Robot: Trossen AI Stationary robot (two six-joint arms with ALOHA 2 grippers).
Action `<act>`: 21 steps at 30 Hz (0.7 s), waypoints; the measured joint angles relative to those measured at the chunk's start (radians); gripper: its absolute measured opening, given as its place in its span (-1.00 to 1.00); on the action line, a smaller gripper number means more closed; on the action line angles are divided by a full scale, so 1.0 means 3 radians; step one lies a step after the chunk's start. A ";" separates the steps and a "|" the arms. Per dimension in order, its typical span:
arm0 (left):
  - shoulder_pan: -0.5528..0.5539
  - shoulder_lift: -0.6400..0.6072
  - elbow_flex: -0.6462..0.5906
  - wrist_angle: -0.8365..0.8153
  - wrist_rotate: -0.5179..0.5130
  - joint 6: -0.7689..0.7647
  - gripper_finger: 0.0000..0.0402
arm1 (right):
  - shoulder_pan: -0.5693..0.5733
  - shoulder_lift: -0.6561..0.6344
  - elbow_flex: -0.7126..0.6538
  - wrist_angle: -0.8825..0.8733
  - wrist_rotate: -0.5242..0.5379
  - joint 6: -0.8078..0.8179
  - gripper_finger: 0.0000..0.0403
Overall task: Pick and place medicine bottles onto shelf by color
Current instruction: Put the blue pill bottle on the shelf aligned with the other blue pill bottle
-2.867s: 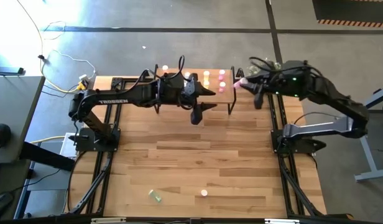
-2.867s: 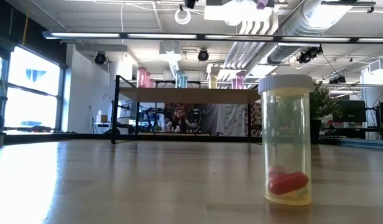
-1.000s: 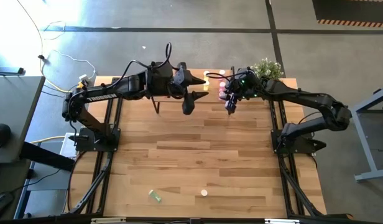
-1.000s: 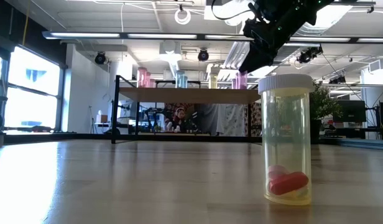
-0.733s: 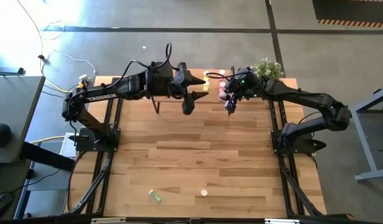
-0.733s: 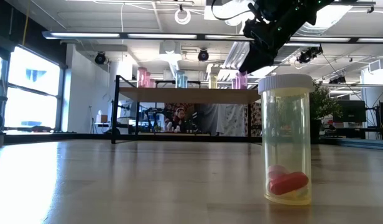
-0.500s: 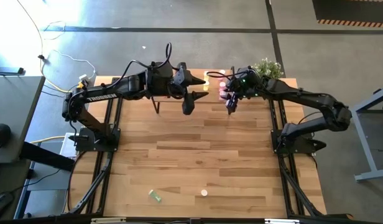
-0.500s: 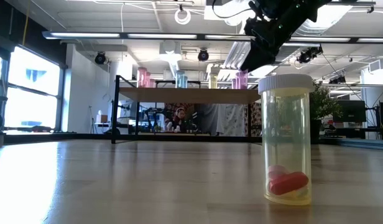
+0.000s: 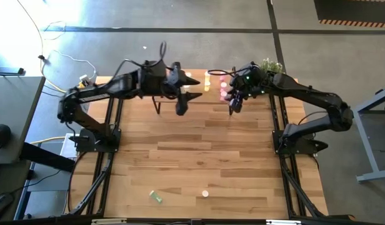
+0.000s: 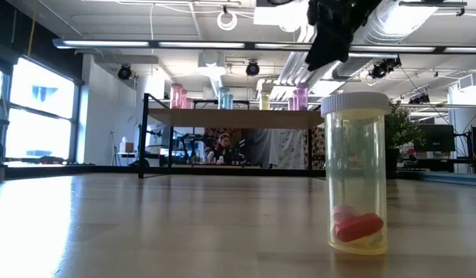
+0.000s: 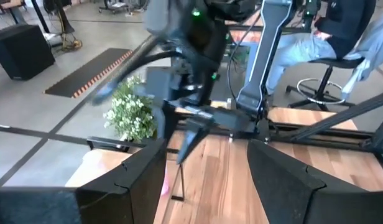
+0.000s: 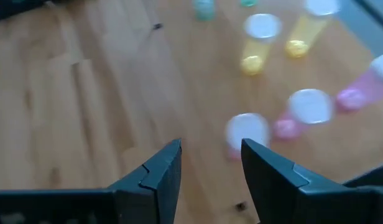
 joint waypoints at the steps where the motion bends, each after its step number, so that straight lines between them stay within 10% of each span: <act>1: 0.0000 -0.0058 0.0000 -0.0070 -0.0001 0.0000 0.07 | 0.0051 0.0000 0.0051 -0.0079 -0.0005 0.0059 -0.22; 21: -0.0366 -0.0867 -0.1168 -0.0476 0.0191 -0.0229 0.07 | 0.1632 0.0003 0.0187 -0.0341 0.0568 0.1929 -0.22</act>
